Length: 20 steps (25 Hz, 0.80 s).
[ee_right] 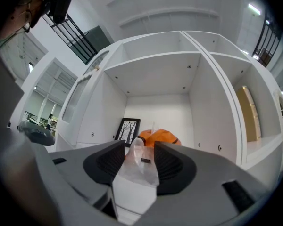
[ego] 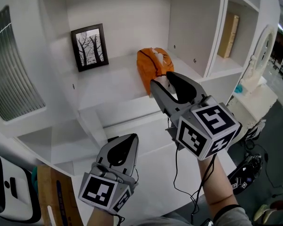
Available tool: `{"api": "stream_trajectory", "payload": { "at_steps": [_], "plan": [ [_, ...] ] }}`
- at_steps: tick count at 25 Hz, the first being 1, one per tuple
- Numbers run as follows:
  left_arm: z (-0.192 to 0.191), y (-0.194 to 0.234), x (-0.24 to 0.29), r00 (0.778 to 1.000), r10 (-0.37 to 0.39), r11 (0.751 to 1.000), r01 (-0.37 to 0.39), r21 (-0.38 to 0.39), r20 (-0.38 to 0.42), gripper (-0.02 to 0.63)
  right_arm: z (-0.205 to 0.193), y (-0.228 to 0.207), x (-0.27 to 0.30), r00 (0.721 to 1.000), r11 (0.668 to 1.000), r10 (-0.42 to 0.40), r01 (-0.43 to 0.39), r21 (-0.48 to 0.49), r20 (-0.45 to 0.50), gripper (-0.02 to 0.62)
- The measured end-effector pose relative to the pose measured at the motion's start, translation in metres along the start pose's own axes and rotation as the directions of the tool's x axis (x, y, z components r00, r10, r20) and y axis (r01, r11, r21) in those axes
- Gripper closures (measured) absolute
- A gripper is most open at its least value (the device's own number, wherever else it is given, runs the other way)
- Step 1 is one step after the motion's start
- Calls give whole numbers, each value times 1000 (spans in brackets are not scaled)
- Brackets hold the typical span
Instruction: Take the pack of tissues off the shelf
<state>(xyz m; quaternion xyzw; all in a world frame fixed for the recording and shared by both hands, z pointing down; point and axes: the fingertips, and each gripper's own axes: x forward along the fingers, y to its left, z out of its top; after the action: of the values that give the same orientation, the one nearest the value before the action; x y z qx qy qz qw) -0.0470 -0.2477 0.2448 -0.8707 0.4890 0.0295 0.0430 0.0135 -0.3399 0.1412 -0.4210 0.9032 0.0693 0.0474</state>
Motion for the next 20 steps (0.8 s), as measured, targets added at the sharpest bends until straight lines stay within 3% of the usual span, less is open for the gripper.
{"api": "stream_trajectory", "payload": {
  "at_steps": [8, 20],
  "plan": [
    [-2, 0, -1, 1000, -3, 1000, 3, -4, -4, 577, -4, -1, 0, 1000, 999, 3, -3, 37, 4, 377],
    [-3, 3, -5, 1000, 7, 1000, -7, -5, -1, 578, -5, -11, -4, 997, 997, -75, 75, 29, 5, 527]
  ]
}}
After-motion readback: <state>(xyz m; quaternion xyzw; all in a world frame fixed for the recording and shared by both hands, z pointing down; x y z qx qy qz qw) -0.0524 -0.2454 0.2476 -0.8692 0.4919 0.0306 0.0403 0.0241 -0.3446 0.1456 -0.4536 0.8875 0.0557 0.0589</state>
